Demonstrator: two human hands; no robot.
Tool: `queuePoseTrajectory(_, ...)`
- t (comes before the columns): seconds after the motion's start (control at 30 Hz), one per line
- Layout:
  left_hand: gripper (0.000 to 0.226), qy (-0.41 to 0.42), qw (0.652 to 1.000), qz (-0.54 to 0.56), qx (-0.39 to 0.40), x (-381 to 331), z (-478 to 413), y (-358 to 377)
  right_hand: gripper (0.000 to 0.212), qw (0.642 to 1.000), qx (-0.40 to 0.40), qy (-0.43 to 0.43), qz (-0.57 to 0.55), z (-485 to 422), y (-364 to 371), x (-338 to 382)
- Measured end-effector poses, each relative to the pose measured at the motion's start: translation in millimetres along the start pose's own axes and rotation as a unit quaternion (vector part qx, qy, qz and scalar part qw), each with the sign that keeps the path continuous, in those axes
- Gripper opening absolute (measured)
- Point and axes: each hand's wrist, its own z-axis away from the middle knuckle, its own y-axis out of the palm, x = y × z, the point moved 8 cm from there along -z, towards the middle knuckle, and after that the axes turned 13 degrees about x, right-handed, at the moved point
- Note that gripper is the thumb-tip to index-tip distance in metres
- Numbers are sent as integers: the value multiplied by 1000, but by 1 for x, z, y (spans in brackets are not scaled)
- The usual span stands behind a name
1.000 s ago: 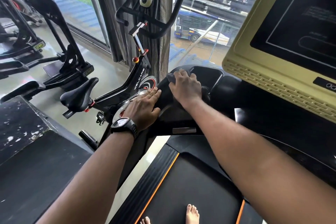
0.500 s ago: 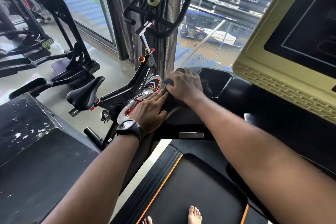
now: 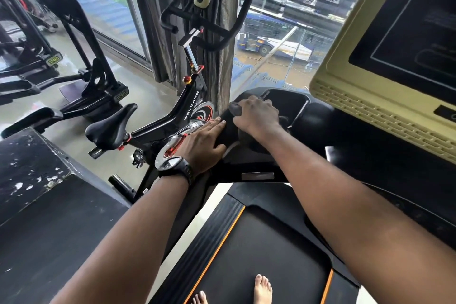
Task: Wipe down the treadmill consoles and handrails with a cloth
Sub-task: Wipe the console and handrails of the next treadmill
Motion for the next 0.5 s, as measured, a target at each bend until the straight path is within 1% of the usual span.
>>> queuePoseTrajectory(0.1,66,8,1000,4,5,3,3,2,38,999,26,41,10,21,-7,3)
queuePoseTrajectory(0.2,65,15,1000,8,14,4,6,5,43,998,19,67,6,55,11,6)
queuePoseTrajectory(0.27,67,20,999,1,29,5,11,9,45,998,-14,62,18,80,34,13)
queuePoseTrajectory(0.33,71,26,999,-4,36,8,17,11,46,995,-67,55,56,94,55,21)
queuePoseTrajectory(0.43,74,38,999,-19,34,15,30,17,48,981,-129,90,114,101,75,22)
queuePoseTrajectory(0.5,73,44,998,-35,32,17,35,19,54,982,-133,73,113,107,87,26)
